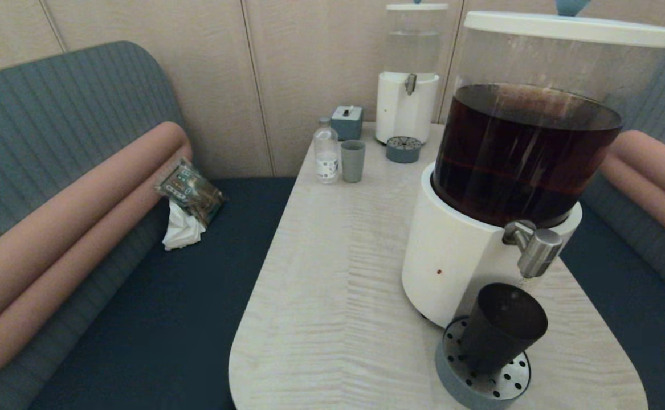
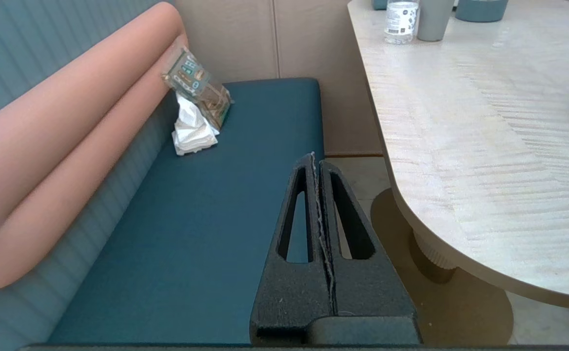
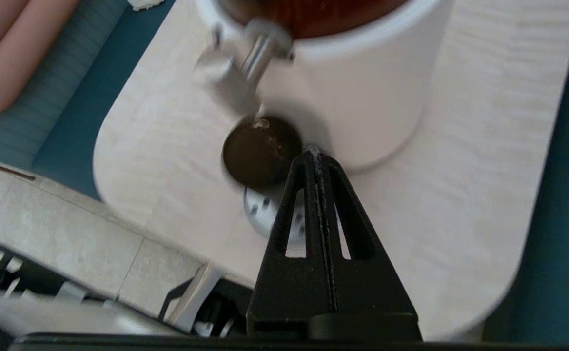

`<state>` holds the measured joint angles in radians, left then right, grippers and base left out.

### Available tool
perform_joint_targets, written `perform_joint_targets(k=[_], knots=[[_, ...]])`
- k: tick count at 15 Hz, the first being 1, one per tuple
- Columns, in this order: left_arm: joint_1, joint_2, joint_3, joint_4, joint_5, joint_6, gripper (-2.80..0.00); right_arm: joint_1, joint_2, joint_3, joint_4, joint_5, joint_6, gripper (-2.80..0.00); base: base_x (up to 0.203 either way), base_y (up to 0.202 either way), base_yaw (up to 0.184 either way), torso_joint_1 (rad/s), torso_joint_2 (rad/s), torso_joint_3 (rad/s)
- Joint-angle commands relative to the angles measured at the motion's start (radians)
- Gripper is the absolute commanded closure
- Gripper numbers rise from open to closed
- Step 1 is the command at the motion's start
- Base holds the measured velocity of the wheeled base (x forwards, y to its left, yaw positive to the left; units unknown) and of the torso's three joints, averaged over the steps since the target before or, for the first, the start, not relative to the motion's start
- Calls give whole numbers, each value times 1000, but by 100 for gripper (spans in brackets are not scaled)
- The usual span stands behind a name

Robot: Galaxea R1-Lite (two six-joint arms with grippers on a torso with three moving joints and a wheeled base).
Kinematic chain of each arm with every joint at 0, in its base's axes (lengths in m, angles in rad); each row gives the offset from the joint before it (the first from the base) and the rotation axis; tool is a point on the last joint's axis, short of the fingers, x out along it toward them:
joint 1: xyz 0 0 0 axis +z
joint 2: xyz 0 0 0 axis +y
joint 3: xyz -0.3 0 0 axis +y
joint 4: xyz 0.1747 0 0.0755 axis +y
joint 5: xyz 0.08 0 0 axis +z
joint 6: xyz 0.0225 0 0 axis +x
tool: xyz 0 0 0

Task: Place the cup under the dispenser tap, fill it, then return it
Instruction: Turn off the faucet

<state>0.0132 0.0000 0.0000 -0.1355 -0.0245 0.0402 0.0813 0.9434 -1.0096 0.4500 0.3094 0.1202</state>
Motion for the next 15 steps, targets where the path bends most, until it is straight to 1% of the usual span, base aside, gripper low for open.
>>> perform_joint_targets(k=[1, 3, 5, 6, 9, 12, 14, 15], knots=[[1, 0, 40, -1, 0, 0, 0, 0, -116, 2, 43, 1, 1, 0, 0, 0, 0, 0, 0, 0], [1, 0, 40, -1, 0, 0, 0, -2, -183, 12, 78, 0, 5, 0, 0, 0, 0, 0, 0, 0], [1, 1, 40, -1, 0, 0, 0, -8, -249, 29, 89, -27, 9, 0, 0, 0, 0, 0, 0, 0], [1, 0, 40, -1, 0, 0, 0, -12, -285, 40, 93, -65, 10, 0, 0, 0, 0, 0, 0, 0], [1, 0, 40, -1, 0, 0, 0, -17, -394, 84, 85, -232, 1, 0, 0, 0, 0, 0, 0, 0], [1, 0, 40, -1, 0, 0, 0, -15, -500, 95, 82, -290, -24, 0, 0, 0, 0, 0, 0, 0], [1, 1, 40, -1, 0, 0, 0, -29, -549, 163, 72, -313, -40, 0, 0, 0, 0, 0, 0, 0], [1, 0, 40, -1, 0, 0, 0, -44, -577, 212, 37, -316, -57, 0, 0, 0, 0, 0, 0, 0]])
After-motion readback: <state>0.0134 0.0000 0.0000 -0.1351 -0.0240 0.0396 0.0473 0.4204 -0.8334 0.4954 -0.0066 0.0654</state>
